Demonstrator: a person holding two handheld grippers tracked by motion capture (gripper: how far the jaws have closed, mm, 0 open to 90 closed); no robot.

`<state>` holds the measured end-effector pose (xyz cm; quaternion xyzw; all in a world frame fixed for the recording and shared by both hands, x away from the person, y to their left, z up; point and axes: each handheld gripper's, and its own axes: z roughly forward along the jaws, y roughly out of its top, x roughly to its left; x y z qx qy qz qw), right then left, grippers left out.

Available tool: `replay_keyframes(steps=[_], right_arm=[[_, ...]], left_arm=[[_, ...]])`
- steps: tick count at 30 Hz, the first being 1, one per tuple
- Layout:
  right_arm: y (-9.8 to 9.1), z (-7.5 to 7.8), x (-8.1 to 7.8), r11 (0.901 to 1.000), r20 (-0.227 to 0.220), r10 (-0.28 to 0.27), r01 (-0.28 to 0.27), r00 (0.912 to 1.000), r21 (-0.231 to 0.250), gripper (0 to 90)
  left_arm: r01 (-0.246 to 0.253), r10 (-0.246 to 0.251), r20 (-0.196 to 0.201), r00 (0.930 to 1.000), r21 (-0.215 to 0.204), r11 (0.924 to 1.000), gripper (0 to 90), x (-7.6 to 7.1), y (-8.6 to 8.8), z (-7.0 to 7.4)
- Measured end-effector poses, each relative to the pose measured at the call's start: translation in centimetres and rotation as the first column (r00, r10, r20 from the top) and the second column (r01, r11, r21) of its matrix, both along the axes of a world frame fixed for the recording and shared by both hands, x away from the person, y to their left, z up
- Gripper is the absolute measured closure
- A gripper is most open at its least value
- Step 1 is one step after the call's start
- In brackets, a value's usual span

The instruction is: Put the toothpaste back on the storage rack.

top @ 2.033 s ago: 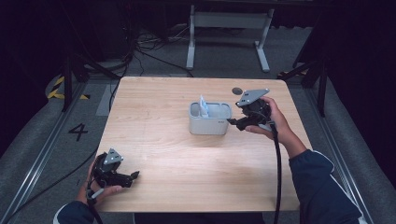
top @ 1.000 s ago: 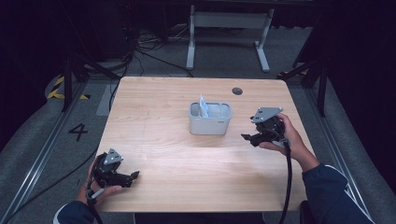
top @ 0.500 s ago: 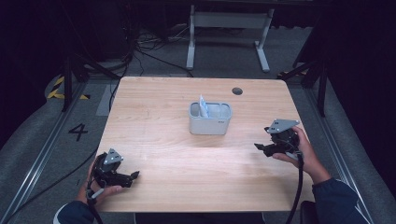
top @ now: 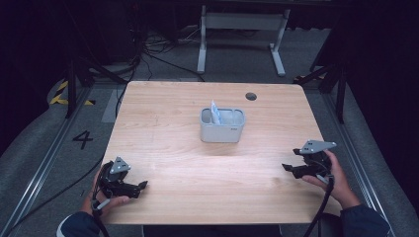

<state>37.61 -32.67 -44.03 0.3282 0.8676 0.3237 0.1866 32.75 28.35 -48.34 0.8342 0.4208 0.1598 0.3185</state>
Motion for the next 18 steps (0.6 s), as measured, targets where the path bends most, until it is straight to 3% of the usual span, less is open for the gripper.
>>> replay_keyframes(steps=[10,13,15,18], right_arm=[[-2.2,-2.4,-2.3,0.9973,-0.009,-0.072,0.072,0.9973,0.01,27.0],[-2.7,-3.1,-2.7,0.9949,-0.043,-0.075,0.078,0.9962,0.063,26.3],[-3.0,-3.6,-2.9,0.9943,-0.052,-0.084,0.087,0.9951,0.062,25.7],[-3.7,-4.1,-3.3,0.9881,-0.062,-0.106,0.112,0.9925,0.105,23.3]], left_arm=[[0.017,-0.017,-0.008,0.9998,0.002,0.9999,0.2,0.7,-0.1,0.1],[0.024,-0.024,-0.005,0.9997,-0.003,0.9997,0.2,1.0,-0.1,0.0],[0.027,-0.027,-0.004,0.9996,0.001,0.9996,0.2,1.1,-0.1,0.0],[0.032,-0.032,-0.003,0.9995,0.004,0.9995,0.2,1.3,-0.1,0.0]])
